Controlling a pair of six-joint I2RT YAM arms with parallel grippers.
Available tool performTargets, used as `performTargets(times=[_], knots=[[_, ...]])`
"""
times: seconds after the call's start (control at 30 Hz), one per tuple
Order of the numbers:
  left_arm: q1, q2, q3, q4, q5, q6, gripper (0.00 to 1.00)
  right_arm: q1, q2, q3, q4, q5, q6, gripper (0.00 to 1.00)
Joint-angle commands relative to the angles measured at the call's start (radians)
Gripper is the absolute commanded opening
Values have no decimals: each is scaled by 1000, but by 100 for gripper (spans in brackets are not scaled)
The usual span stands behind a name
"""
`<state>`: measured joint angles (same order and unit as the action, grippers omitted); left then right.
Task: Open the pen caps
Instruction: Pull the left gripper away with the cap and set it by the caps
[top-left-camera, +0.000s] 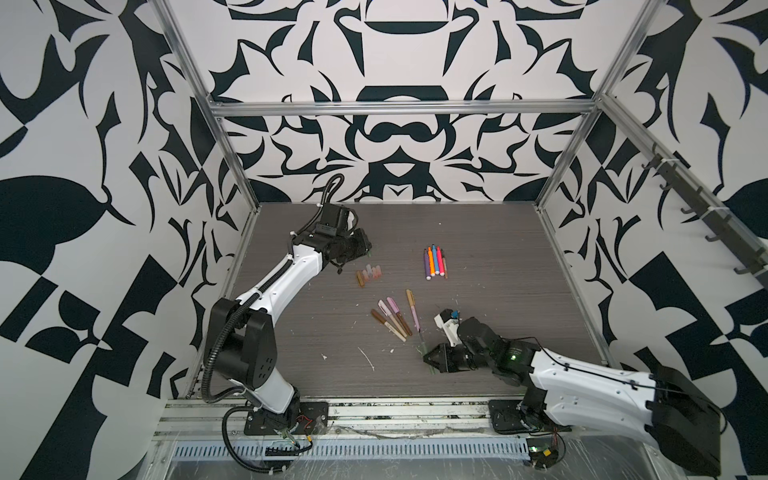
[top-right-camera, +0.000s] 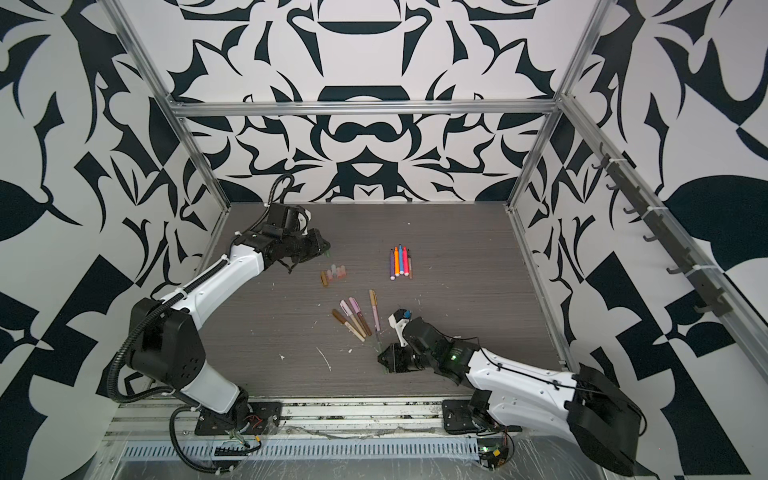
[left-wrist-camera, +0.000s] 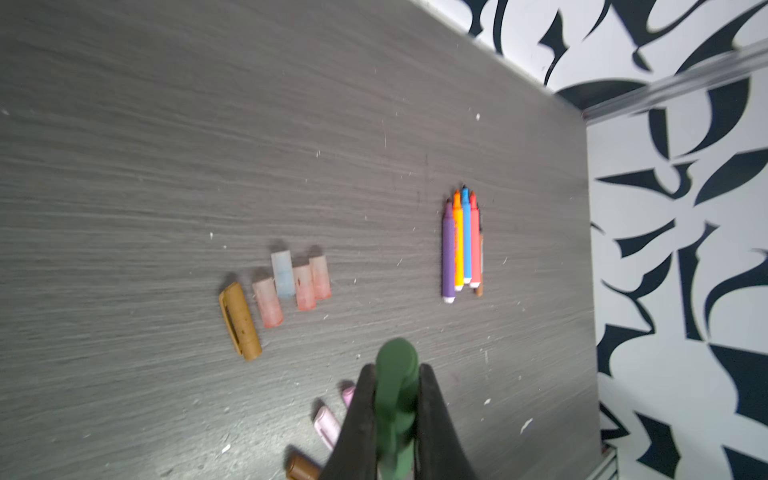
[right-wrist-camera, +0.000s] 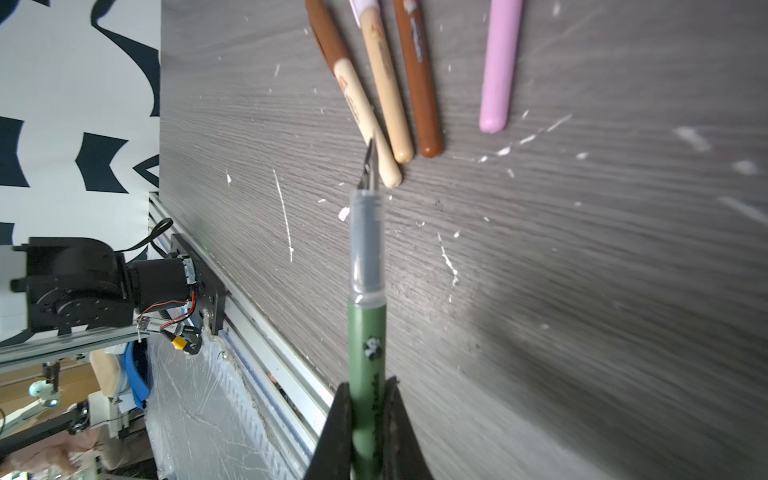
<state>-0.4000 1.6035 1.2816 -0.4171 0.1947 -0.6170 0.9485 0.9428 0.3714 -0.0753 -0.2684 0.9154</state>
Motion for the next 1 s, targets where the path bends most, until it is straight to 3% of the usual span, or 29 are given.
performTargets(times=[0.0, 0.33, 0.63, 0.97], knots=[[0, -15, -72, -17, -35, 53, 0, -13, -66, 100, -178, 101, -69, 0], [110, 75, -197, 66, 61, 64, 0, -60, -61, 105, -224, 113, -118, 0], [165, 241, -113, 36, 102, 92, 1, -86, -56, 111, -239, 112, -134, 0], [168, 303, -77, 55, 137, 79, 12, -120, -60, 107, -248, 107, -147, 0]])
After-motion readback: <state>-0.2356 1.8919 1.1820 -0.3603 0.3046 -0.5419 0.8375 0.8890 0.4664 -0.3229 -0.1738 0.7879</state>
